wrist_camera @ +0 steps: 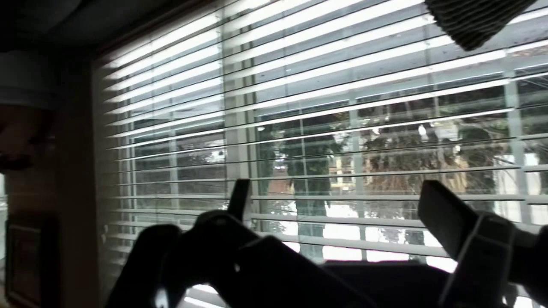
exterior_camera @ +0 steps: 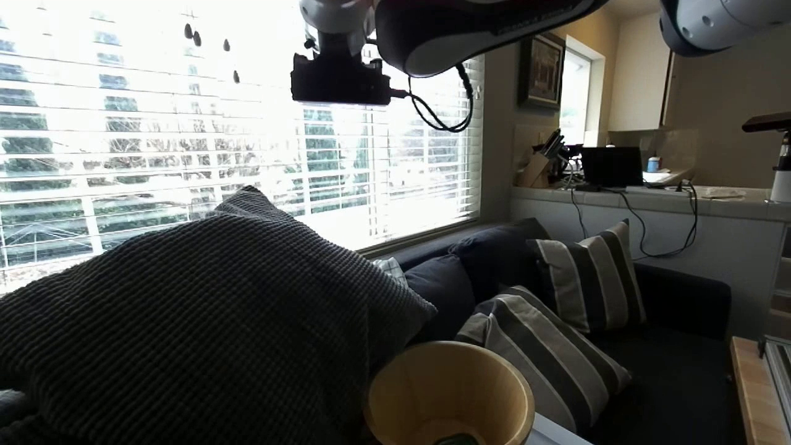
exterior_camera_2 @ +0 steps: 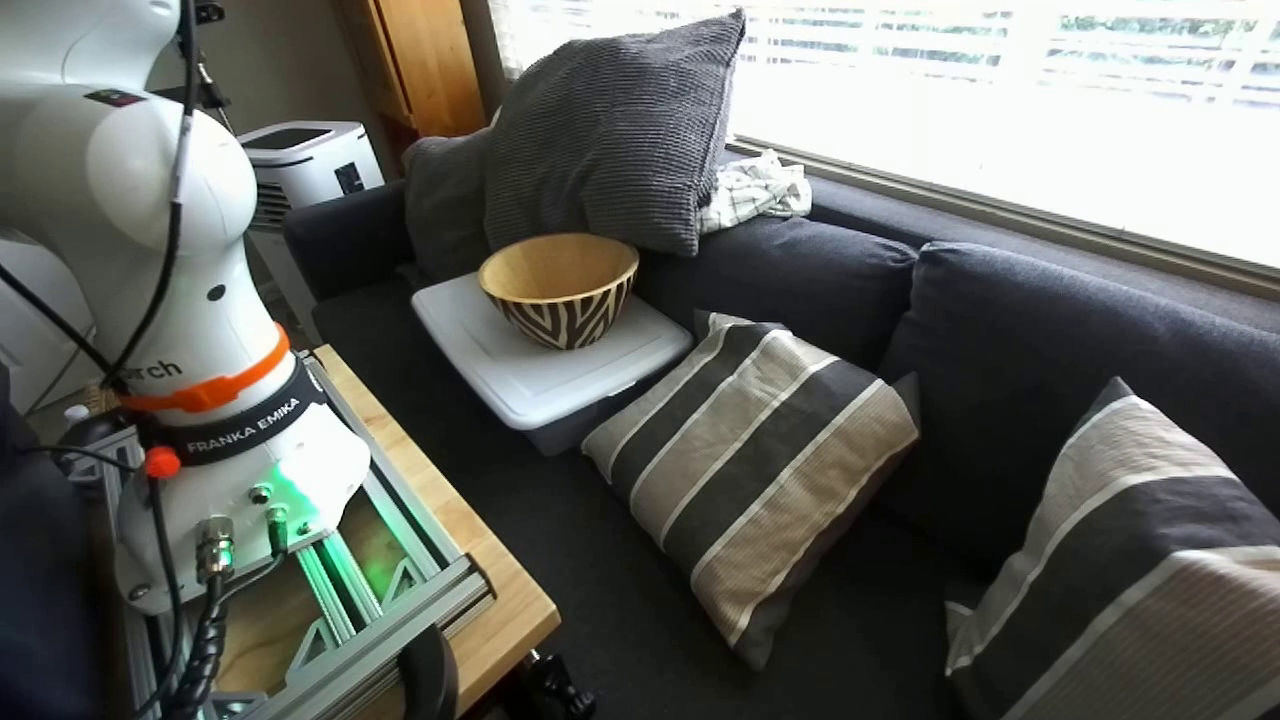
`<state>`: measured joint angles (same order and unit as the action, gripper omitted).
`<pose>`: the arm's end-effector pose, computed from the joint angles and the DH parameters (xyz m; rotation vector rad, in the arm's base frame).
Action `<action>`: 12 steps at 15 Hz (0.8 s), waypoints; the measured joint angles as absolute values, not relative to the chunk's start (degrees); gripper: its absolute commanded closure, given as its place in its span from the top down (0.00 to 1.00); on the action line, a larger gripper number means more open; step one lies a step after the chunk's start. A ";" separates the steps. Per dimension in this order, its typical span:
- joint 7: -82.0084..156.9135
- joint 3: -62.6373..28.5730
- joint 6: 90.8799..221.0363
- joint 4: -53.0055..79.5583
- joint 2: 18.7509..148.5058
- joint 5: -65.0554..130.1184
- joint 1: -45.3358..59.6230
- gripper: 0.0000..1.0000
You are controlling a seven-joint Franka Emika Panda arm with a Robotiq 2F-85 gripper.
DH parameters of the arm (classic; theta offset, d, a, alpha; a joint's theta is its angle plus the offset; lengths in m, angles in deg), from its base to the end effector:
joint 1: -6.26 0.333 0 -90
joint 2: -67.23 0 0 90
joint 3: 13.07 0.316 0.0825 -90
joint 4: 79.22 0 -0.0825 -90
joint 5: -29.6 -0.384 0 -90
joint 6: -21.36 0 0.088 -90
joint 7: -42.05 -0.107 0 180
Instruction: Move the pillow to the left
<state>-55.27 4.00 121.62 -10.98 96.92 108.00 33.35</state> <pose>0.6149 0.3895 0.5614 2.1817 -0.8476 1.5410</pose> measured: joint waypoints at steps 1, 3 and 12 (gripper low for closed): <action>-54.71 3.94 118.60 -10.41 96.06 106.74 32.64 1.00; -54.42 3.83 113.41 -7.74 93.69 103.54 30.70 1.00; -54.41 0.86 103.74 15.84 78.24 78.37 20.51 1.00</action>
<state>-54.41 0.86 103.74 15.84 78.24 78.37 20.51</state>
